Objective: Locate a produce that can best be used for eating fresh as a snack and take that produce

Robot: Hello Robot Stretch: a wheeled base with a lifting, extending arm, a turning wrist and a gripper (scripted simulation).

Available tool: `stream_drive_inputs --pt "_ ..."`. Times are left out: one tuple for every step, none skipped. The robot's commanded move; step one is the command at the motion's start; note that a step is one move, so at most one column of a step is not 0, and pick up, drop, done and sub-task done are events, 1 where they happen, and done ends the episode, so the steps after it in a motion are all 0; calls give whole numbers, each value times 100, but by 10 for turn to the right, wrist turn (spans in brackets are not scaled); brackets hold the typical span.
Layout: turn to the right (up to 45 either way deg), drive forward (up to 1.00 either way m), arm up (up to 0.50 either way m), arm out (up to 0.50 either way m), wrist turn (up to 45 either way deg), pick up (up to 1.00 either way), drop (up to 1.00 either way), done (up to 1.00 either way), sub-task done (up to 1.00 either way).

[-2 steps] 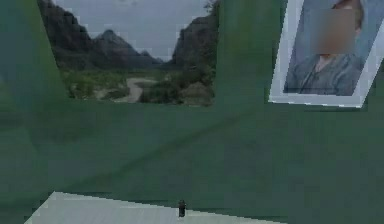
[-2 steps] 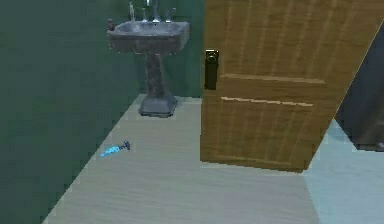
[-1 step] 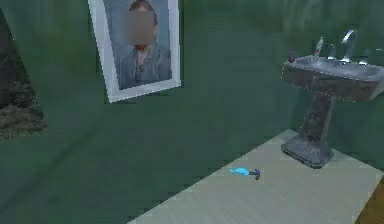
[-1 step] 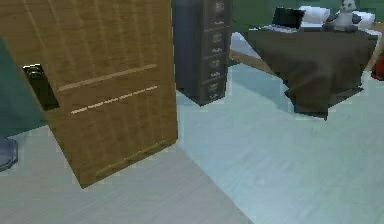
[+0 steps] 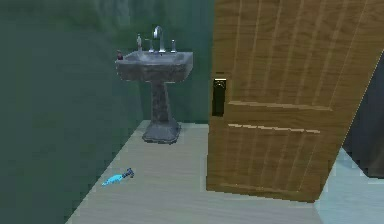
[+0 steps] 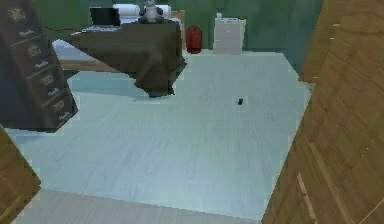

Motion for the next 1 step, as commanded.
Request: stream_drive_inputs --pt "60 0 0 0 0 0 0 0 0"
